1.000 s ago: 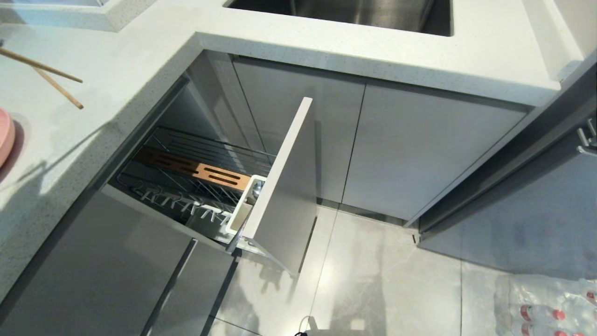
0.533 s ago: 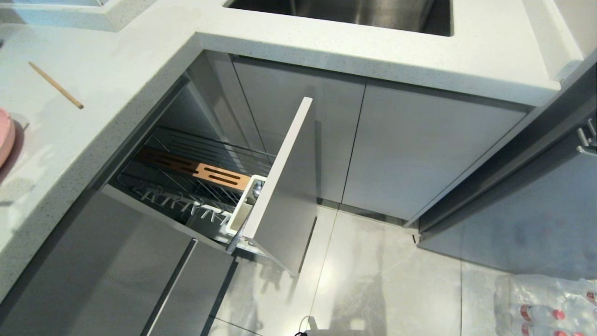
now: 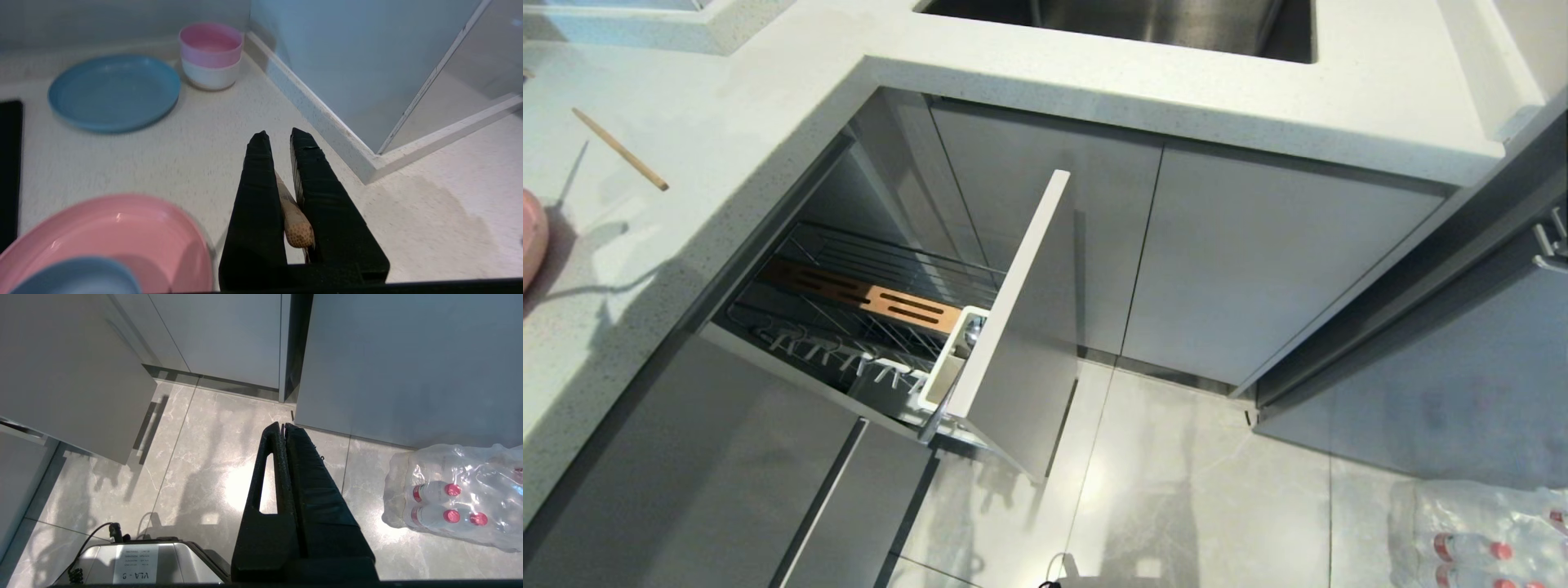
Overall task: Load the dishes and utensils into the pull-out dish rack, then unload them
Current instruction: Take the chopsticks out of the cupboard
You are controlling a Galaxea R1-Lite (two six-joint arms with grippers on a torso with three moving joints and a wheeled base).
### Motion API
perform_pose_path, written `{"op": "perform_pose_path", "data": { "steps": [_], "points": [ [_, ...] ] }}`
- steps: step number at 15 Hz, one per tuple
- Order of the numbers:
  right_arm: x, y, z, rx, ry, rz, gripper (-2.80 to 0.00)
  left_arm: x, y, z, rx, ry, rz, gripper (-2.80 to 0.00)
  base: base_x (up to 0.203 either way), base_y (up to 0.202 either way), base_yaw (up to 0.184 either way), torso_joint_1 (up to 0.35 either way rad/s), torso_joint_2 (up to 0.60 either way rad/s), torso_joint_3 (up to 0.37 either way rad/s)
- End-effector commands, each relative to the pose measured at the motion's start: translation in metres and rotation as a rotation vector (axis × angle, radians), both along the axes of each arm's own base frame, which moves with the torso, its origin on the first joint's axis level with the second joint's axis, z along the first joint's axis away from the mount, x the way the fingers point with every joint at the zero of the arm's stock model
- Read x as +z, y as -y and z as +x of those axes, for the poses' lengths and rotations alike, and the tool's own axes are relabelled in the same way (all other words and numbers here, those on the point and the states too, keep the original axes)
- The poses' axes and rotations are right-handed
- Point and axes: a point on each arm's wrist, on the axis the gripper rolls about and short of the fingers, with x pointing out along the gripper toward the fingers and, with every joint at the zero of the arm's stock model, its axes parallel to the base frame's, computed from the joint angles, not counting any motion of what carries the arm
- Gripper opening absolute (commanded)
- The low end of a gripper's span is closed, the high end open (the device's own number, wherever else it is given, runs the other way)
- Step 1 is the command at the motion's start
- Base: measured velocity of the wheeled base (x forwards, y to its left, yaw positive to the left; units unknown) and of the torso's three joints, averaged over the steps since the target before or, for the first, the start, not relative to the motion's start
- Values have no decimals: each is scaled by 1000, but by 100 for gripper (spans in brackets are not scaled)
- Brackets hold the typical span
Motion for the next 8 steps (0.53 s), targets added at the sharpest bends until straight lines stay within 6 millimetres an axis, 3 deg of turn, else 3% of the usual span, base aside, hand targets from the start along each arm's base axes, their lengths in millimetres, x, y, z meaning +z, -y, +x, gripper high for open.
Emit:
{"op": "perform_pose_path", "data": {
  "steps": [1,5,8],
  "points": [
    [0,0,0,0,1,0,-280,-8,0,22,38,38,73,-280,0,0,0,0,0,0],
    [0,0,0,-1,1,0,-280,-38,5,50,117,-51,333,-280,0,0,0,0,0,0],
    [0,0,0,0,1,0,-280,-59,9,62,65,-156,459,-280,0,0,0,0,0,0]
  ]
}}
